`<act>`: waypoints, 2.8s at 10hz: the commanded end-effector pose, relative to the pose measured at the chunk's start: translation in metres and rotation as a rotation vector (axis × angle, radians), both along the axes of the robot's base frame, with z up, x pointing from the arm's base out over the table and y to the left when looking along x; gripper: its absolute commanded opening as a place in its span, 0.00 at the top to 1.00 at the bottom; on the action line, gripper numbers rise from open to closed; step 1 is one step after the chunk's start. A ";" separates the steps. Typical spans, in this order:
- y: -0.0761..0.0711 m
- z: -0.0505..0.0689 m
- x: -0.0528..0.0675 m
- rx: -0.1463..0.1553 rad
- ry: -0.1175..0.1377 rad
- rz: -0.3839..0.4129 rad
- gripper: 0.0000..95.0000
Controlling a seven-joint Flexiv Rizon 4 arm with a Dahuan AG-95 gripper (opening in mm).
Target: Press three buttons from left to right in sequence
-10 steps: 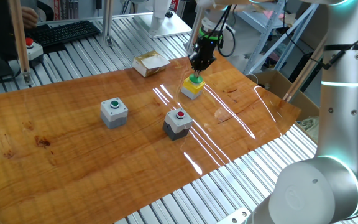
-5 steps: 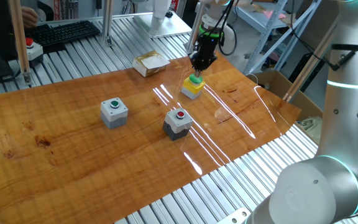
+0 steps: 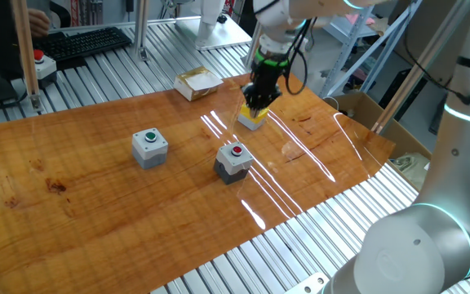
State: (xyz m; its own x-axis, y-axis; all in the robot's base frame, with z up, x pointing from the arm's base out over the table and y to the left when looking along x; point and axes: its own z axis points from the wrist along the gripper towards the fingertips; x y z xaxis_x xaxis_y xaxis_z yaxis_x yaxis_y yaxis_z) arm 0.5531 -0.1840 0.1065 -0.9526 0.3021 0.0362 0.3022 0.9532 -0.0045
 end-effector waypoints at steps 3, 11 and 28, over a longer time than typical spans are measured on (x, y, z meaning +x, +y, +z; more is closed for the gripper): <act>0.035 0.001 -0.027 -0.001 -0.002 -0.056 1.00; 0.080 0.001 -0.067 0.007 -0.001 -0.105 1.00; 0.083 -0.011 -0.089 0.024 0.005 -0.112 0.60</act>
